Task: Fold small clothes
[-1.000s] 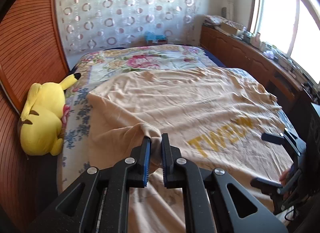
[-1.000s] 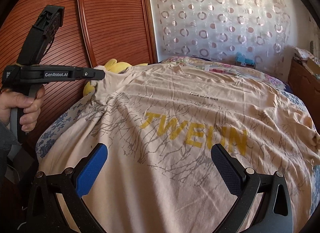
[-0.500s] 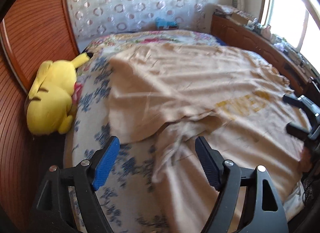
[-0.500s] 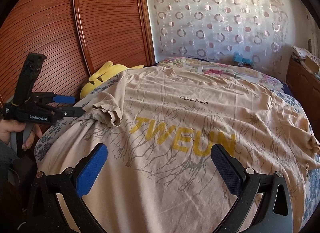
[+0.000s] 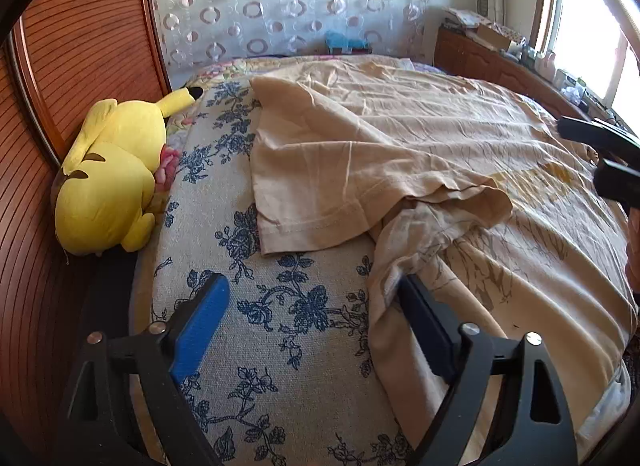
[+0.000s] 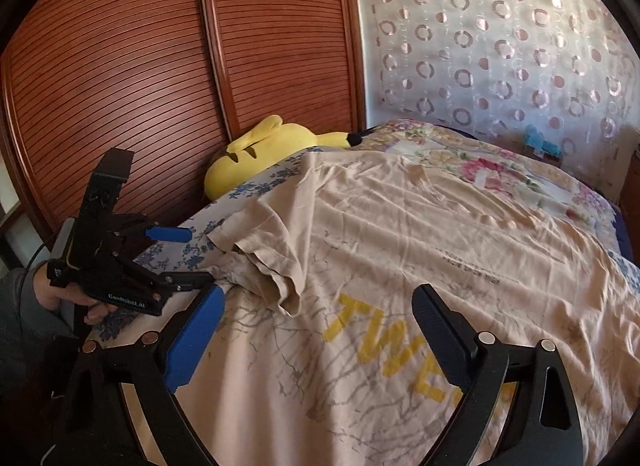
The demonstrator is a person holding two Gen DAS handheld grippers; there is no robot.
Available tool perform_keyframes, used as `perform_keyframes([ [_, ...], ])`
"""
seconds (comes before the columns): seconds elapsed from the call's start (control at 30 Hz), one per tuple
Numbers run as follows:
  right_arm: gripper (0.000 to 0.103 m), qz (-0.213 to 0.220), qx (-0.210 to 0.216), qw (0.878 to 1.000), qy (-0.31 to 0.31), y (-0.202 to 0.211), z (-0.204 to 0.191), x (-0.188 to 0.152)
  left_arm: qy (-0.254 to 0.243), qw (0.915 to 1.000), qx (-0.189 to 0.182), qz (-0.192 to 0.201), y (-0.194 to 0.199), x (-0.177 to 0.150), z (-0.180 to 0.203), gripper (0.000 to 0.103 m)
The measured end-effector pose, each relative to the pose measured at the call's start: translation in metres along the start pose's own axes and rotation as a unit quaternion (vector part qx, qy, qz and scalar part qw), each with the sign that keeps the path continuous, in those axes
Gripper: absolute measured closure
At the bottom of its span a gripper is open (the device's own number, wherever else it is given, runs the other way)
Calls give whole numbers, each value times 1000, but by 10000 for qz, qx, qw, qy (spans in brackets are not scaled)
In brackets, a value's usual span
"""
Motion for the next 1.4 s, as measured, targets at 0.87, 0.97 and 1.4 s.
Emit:
perform_keyframes([
  [0.87,71,-1499,483,9840,831,-154,-38,26,124,9998,127,39,4,-7,-6,14],
  [0.97,93,-1357,675,9868,563,-152,-35,33,124,9998,126,39,4,-7,-6,14],
  [1.4,95,-536,-725,9911,-984,-130,73,29,139,9998,132,43,5,-8,-8,13],
])
Point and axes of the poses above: each gripper's, at about its wrist camera, not at the fingertips, and y roughly against the way its jaws point, z to its right, x to its top, the point moved 8 cm from there along -y, roughly the way its jaws point, and after that the axes turned 7 degrees about -y, right-handed, at the moved point
